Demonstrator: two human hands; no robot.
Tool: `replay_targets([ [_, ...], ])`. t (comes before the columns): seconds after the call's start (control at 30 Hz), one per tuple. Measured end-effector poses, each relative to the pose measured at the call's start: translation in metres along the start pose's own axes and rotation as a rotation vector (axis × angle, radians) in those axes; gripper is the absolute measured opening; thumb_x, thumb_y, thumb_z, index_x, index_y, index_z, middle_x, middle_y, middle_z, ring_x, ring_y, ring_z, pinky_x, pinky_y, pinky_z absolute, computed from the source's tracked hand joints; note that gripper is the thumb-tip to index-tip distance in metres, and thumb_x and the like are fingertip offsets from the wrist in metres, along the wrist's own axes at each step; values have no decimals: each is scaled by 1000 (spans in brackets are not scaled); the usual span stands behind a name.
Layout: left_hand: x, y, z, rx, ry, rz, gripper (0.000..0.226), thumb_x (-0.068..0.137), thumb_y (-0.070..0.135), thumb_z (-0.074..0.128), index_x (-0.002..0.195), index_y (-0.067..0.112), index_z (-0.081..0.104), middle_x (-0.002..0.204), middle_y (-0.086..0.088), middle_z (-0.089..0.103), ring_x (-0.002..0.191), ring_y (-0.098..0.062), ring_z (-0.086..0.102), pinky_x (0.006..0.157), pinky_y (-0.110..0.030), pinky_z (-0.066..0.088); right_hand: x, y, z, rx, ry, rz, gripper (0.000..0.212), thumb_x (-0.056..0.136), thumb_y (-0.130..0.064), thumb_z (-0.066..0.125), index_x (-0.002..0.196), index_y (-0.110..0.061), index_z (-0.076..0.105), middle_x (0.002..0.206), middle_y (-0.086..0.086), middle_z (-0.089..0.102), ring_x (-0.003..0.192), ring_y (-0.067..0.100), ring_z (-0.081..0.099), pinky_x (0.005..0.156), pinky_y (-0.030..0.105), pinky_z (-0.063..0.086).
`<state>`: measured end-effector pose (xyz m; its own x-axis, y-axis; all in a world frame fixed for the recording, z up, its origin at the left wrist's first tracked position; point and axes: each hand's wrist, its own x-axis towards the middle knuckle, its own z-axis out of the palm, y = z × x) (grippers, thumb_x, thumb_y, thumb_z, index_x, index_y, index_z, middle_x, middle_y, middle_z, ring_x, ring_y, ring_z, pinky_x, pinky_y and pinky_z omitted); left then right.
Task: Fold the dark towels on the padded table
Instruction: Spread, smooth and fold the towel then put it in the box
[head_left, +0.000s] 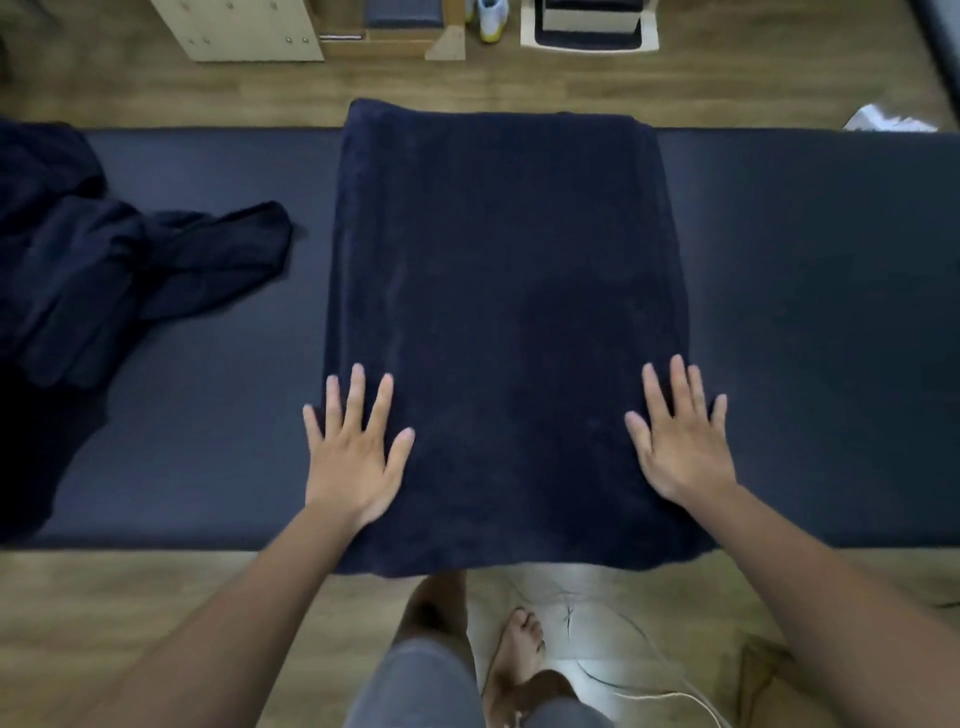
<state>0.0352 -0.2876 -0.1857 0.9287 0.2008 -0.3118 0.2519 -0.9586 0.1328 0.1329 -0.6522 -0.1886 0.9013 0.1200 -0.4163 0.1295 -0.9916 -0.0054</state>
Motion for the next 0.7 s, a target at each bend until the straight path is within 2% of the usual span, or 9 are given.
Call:
replay_targets([
  [0.1,-60,2,20,-82,62,-54,69,95,58,20,156,27,15,165,-5,5,152,-30,3,119,-55,11,-61,3,26,107,82,-48,70,97,-57,13,157,-21,12,165,9,4,152,27,1,122,49,4],
  [0.2,-110,-5,40,-228,209,-171,66,91,53,40,144,14,43,152,-15,36,141,-35,32,113,-52,26,-112,13,47,360,221,57,60,95,-43,54,145,-12,41,152,13,33,143,29,28,119,46,23],
  [0.27,-141,-8,50,-384,297,-359,57,82,49,54,120,6,54,125,-17,54,118,-38,49,98,-49,39,-141,14,59,550,299,202,35,87,-30,69,114,-9,60,123,13,54,120,33,48,100,46,43],
  [0.33,-155,-12,56,-673,287,-584,39,78,33,69,103,7,52,107,-14,55,103,-36,53,84,-42,42,-154,13,65,784,222,408,18,85,-21,70,93,-11,58,102,9,61,103,36,58,81,37,42],
  [0.37,-153,-16,59,-824,247,-667,38,77,23,74,104,8,52,107,-11,57,103,-34,55,83,-38,42,-154,13,67,885,135,505,21,85,-18,71,98,-10,57,103,11,63,104,36,59,80,34,40],
  [0.43,-140,-24,60,-1086,132,-707,47,71,11,78,112,10,54,113,-7,62,107,-27,59,84,-34,45,-146,16,65,1035,-29,585,51,81,-13,76,124,-6,50,123,13,59,116,33,56,91,34,40],
  [0.5,-128,-31,59,-1231,66,-696,50,68,4,78,112,11,55,110,-3,65,107,-23,60,83,-31,44,-138,16,55,1197,-98,595,68,77,-8,80,131,-6,39,121,7,54,111,27,54,96,37,41],
  [0.63,-127,-28,68,-1214,-255,-584,43,76,13,81,115,16,64,108,5,71,107,-12,59,94,-32,37,-137,12,65,1255,-322,425,49,76,-11,82,113,-20,51,96,-9,61,94,14,55,89,33,41],
  [0.7,-134,-21,72,-1181,-270,-571,35,78,15,81,109,15,68,102,5,73,100,-9,61,91,-31,39,-142,10,75,1245,-295,389,43,78,-11,81,112,-19,56,98,-7,64,89,11,58,85,29,41],
])
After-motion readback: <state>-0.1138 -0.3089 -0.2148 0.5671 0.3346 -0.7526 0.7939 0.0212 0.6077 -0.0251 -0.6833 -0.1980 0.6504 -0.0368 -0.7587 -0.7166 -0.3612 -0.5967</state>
